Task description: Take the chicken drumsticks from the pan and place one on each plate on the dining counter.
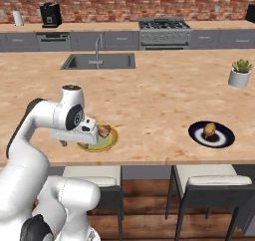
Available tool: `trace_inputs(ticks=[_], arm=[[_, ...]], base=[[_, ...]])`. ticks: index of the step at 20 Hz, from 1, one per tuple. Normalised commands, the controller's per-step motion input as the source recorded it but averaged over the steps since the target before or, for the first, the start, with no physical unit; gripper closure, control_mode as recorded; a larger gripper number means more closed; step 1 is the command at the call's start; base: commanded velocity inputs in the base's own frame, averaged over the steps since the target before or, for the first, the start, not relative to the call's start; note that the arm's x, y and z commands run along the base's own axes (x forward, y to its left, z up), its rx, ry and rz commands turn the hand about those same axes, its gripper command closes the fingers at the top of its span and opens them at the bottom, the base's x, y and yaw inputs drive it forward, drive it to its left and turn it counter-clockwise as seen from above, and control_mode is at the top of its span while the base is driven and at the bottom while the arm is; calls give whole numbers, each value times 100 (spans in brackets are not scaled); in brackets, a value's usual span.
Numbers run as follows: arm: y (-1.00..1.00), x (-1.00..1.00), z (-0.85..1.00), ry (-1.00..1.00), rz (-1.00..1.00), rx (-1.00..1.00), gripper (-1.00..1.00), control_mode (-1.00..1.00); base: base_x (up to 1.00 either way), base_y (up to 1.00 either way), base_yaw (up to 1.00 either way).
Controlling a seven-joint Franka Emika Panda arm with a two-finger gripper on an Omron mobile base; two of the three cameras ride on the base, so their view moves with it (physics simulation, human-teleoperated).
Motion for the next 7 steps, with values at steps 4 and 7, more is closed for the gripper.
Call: trace_inputs(ticks=[4,7], arm=[[-1,-72,12,-28,-2,-6,-100,-100],[0,-50,3,-28,-3,-9,-100,-100]], base=[[0,0,0],[0,0,0]])
